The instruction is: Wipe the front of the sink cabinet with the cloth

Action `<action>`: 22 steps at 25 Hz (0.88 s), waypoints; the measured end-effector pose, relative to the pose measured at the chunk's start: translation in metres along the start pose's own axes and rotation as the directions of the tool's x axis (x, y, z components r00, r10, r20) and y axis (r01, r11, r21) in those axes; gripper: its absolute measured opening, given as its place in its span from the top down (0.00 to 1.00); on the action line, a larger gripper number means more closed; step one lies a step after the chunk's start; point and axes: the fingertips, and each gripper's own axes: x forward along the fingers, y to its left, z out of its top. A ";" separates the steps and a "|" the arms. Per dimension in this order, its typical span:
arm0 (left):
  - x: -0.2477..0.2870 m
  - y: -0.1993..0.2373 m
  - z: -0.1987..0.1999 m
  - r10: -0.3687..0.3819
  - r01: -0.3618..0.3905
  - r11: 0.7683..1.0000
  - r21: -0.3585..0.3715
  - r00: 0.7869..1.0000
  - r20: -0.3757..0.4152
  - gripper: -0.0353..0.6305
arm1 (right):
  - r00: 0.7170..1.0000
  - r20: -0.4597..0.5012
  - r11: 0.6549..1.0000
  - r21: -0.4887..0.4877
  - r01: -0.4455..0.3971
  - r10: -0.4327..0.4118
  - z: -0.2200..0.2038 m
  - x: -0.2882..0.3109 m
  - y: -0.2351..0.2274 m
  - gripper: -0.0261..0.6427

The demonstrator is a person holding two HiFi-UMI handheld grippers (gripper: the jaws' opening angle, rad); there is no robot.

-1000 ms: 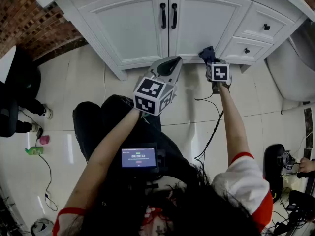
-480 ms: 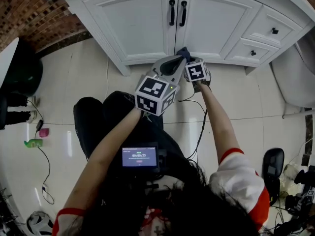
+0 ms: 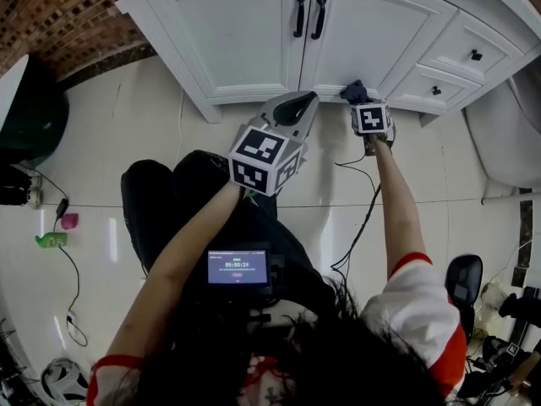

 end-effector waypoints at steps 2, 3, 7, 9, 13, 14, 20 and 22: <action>0.001 0.001 0.000 -0.001 0.001 1.000 -0.004 1.000 0.000 0.89 | 0.999 -0.035 0.999 0.028 0.039 -0.038 -0.013 0.000 -0.025 0.83; 0.002 0.001 -0.001 0.000 0.000 1.000 -0.007 1.000 0.000 0.89 | 0.997 -0.043 0.997 0.036 0.065 -0.063 -0.017 -0.002 -0.037 0.83; 0.003 0.004 -0.002 0.012 -0.012 1.000 -0.010 1.000 0.000 0.89 | 0.991 -0.063 0.990 0.070 0.126 -0.122 -0.025 -0.007 -0.066 0.83; 0.003 0.005 -0.004 0.015 -0.015 1.000 -0.011 1.000 -0.006 0.89 | 0.990 -0.063 0.989 0.077 0.129 -0.124 -0.028 -0.007 -0.071 0.83; 0.003 0.006 -0.008 0.022 -0.022 1.000 -0.015 1.000 -0.019 0.89 | 0.992 -0.061 0.988 0.098 0.117 -0.112 -0.030 -0.005 -0.070 0.83; 0.003 0.007 -0.008 0.023 -0.024 1.000 -0.015 1.000 -0.021 0.89 | 0.993 -0.053 0.989 0.103 0.109 -0.104 -0.028 -0.006 -0.069 0.83; -0.003 0.015 0.004 0.058 -0.058 0.998 -0.022 0.998 0.013 0.89 | 0.992 0.121 0.988 0.156 0.008 -0.027 0.006 -0.053 -0.039 0.83; -0.006 0.015 0.011 0.064 -0.064 0.998 -0.010 0.998 0.029 0.89 | 0.976 0.216 0.981 0.191 -0.024 -0.018 0.024 -0.084 -0.027 0.83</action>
